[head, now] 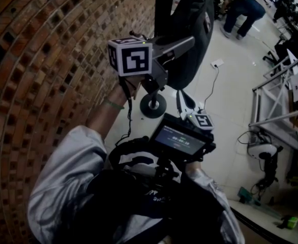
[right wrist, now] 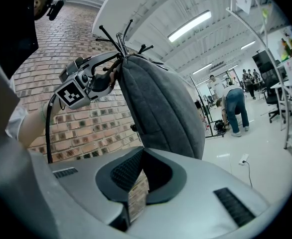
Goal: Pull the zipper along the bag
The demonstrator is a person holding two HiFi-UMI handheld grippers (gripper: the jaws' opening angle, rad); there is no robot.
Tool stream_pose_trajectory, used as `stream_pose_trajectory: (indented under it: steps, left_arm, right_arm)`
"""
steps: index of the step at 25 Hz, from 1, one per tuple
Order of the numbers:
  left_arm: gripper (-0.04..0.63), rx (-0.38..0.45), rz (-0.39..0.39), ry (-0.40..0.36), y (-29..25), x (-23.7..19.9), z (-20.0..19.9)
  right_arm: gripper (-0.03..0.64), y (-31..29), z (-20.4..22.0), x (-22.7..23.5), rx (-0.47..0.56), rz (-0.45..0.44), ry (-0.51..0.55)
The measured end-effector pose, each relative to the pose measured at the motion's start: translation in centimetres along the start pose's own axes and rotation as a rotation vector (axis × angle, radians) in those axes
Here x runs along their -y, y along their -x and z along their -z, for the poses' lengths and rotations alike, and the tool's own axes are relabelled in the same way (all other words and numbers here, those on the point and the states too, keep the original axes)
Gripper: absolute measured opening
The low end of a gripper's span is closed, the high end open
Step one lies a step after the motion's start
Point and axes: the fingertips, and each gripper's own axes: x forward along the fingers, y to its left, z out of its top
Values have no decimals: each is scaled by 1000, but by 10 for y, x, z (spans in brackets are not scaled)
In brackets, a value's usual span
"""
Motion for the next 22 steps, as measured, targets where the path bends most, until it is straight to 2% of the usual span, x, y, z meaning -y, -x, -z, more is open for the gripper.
stream_pose_trajectory:
  steps: [3,6,12,16,22]
  left_arm:
    - [64,12,-24,-13,3,-2,6]
    - [64,-17,-51,-47,6,-5,21]
    - [64,-29,-122,-8,30,-17,51]
    - [64,-43,-231,-9,60,-40,78]
    - [63,-21,-413,-48,105,-66,116]
  right_arm:
    - [0,0,1,-1,-9,-6,0]
    - [0,2,2,0,-16,-6,-2]
    - [0,7,6,-6,-38,-20,4]
    - [0,13,9,-14,-45,-36,7]
    - [0,24,10,-19,-49,-49,28]
